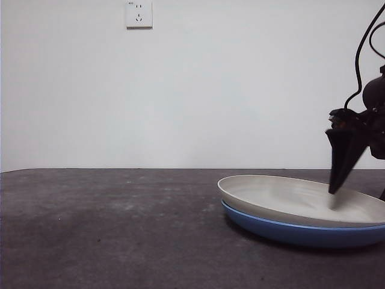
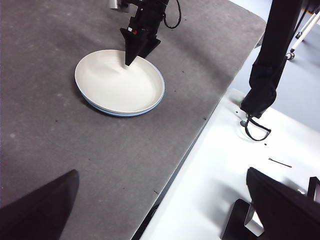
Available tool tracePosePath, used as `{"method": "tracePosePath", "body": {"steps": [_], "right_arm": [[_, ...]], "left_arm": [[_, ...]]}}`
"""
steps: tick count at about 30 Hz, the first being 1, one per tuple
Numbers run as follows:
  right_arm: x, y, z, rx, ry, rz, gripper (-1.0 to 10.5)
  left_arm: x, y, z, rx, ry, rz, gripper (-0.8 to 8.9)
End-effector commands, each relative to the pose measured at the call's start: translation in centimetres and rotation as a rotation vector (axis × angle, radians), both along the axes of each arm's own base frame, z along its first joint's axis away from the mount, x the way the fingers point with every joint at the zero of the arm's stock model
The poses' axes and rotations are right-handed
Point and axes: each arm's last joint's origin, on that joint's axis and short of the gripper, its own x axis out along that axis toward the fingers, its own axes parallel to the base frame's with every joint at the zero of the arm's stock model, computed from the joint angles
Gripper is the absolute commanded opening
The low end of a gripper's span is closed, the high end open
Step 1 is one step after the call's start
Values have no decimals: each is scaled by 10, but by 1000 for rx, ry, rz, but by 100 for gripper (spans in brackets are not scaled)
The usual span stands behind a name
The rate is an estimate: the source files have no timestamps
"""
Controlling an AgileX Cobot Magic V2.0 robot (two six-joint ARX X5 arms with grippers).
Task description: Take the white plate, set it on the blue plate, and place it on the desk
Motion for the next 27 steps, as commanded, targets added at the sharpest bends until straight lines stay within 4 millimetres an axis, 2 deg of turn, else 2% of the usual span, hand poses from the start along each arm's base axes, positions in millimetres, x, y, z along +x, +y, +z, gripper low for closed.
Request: {"method": "tracePosePath", "body": {"steps": [1,5,12,18,23,27], "right_arm": [[5,1,-4,1,-1,13,158],[4,-1,-5,-52,12,7,6],[4,-1,-2,-66,7,5,6],[5,3,26,-31,-61,-4,6],[11,20,47,-19,-74,1,6],[14,44,54,-36,-97,15,6]], "left_arm": [[1,-1,3,-12,-7,-1,653],[1,-1,3,-12,-7,-1,653],[1,-1,3,-12,-8,-1,653],[1,-1,3,-12,-9,-1,653],[1,-1,4,-14,-21,-5,653],[1,-1,4,-12,-23,-7,653]]}}
